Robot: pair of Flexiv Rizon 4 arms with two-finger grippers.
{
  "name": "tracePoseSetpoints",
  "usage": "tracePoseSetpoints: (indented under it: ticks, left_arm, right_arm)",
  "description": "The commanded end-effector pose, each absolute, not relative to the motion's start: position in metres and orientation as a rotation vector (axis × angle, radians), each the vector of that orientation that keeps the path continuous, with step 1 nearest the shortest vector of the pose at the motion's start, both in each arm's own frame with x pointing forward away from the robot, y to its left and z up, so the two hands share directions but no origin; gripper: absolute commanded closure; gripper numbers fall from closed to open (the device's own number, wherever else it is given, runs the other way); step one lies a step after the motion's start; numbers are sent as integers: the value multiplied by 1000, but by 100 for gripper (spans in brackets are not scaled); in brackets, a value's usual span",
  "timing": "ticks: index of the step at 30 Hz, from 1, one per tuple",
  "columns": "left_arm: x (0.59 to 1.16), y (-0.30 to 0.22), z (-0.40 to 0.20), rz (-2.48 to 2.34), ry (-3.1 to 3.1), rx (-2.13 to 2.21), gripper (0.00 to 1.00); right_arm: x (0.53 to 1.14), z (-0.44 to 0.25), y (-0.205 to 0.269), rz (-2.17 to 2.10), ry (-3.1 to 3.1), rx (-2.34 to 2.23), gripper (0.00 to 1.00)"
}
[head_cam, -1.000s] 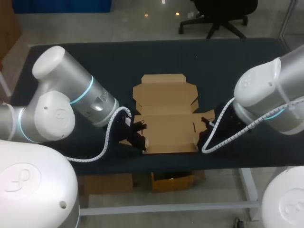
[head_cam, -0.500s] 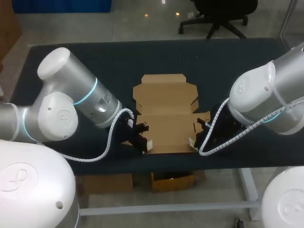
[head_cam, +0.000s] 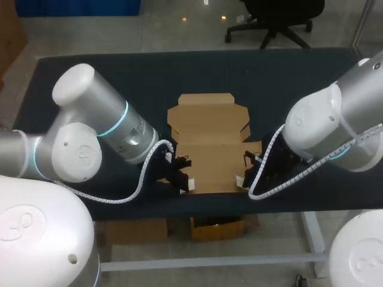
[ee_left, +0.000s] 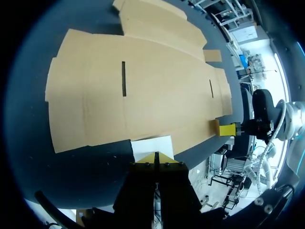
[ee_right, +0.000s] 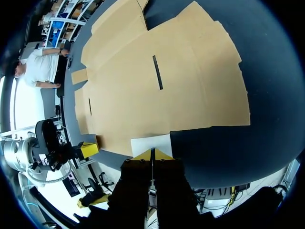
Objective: Assemble the packaging by folding the flat box into shape, placing the metal phone stand inside, and closing the box properly
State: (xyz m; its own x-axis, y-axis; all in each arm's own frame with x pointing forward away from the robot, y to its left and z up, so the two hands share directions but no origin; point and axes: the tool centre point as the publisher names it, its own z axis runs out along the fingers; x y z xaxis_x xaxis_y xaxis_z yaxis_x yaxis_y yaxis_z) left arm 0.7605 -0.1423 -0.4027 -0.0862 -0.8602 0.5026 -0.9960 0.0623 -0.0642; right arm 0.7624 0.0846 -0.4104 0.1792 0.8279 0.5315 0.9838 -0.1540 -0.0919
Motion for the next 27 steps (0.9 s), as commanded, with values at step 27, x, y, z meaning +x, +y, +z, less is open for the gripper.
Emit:
tracePoseSetpoints:
  ticks: [27]
  left_arm:
    - [756, -138, -408, 575, -2017, 2000, 100]
  right_arm:
    - [756, -417, 82, -503, -1694, -2084, 100]
